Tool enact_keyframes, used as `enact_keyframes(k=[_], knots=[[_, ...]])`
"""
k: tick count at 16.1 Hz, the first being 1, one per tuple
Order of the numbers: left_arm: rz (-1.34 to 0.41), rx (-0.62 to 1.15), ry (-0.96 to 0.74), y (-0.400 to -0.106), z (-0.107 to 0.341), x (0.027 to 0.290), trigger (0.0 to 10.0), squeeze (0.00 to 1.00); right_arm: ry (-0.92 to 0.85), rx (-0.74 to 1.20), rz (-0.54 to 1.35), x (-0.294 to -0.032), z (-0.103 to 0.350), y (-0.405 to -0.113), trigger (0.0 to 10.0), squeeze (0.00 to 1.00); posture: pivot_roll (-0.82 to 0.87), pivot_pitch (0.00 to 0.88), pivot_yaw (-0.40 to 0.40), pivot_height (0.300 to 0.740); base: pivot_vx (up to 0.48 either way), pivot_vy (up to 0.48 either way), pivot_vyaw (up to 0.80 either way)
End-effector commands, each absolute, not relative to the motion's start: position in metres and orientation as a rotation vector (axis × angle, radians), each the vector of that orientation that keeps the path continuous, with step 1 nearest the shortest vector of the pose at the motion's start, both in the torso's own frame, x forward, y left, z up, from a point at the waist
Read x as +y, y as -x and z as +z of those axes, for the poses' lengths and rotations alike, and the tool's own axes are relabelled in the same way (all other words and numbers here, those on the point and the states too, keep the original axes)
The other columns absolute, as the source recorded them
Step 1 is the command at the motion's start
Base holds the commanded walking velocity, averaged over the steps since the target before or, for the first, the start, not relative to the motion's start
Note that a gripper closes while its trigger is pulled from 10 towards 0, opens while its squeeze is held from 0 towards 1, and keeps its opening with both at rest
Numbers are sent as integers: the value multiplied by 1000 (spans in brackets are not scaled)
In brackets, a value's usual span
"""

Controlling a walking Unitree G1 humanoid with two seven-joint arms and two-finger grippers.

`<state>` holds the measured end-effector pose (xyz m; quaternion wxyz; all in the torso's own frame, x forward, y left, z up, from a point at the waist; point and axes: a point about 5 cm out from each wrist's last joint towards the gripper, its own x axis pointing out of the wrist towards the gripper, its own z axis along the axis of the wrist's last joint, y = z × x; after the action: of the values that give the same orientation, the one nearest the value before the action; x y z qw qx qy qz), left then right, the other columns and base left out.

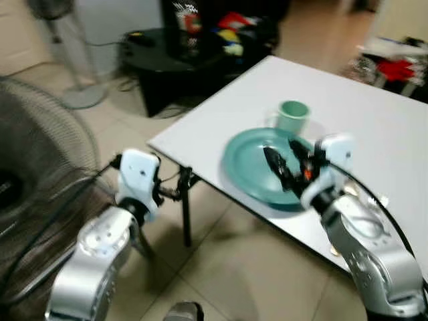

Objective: Setting the table

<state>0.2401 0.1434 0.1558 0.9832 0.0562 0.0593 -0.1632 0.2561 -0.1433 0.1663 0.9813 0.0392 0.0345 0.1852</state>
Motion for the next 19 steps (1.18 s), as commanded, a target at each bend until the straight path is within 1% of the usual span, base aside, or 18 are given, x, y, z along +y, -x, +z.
enact_keyframes(k=[1, 3, 4, 5, 7, 8, 9, 11, 12, 13, 16, 17, 19], knots=[[-285, 100, -131, -239, 161, 150, 10000, 0, -73, 59, 387, -140, 174, -253, 10000, 0, 157, 0, 15, 740, 0, 0, 800], [-250, 102, -167, -239, 162, 158, 10000, 0, -64, 89, 416, -135, 172, -252, 10000, 0, 171, 0, -2, 740, 0, 0, 800], [-210, 91, -176, -244, 165, 167, 10000, 0, -43, 110, 436, -132, 170, -250, 10000, 0, 149, 0, 3, 740, 0, 0, 800], [-188, 83, -150, -247, 165, 168, 10000, 0, -9, 113, 428, -134, 172, -251, 10000, 0, 141, 0, 6, 740, 0, 0, 800], [-179, 87, -134, -247, 163, 164, 10000, 0, -17, 102, 409, -139, 176, -255, 10000, 0, 142, 0, 3, 740, 0, 0, 800], [-182, 81, -124, -244, 164, 159, 10000, 0, -37, 94, 421, -139, 179, -257, 10000, 0, 170, 0, -16, 740, 0, 0, 800], [-190, 77, -143, -241, 166, 158, 10000, 0, -49, 95, 430, -137, 178, -257, 10000, 0, 180, 0, -19, 740, 0, 0, 800], [-193, 73, -155, -242, 168, 165, 10000, 0, -52, 117, 413, -135, 173, -251, 10000, 0, 140, 0, 11, 740, 0, 0, 800], [-197, 73, -148, -249, 166, 164, 10000, 0, -65, 119, 373, -140, 173, -246, 10000, 0, 99, 0, 44, 740, 0, 0, 800], [-201, 71, -152, -256, 166, 163, 10000, 0, -73, 122, 338, -145, 173, -244, 10000, 0, 91, 0, 55, 740, 0, 0, 800], [-198, 52, -174, -258, 171, 164, 10000, 0, -49, 136, 347, -149, 172, -247, 10000, 0, 116, 0, 38, 740, 0, 0, 800], [-160, 48, -169, -255, 172, 171, 10000, 0, -46, 140, 352, -149, 172, -248, 10000, 0, 115, 0, 19, 740, 0, 0, 800], [-138, 57, -157, -255, 168, 178, 10000, 0, -52, 140, 347, -146, 174, -246, 10000, 0, 80, 0, 37, 740, 0, 0, 800]])
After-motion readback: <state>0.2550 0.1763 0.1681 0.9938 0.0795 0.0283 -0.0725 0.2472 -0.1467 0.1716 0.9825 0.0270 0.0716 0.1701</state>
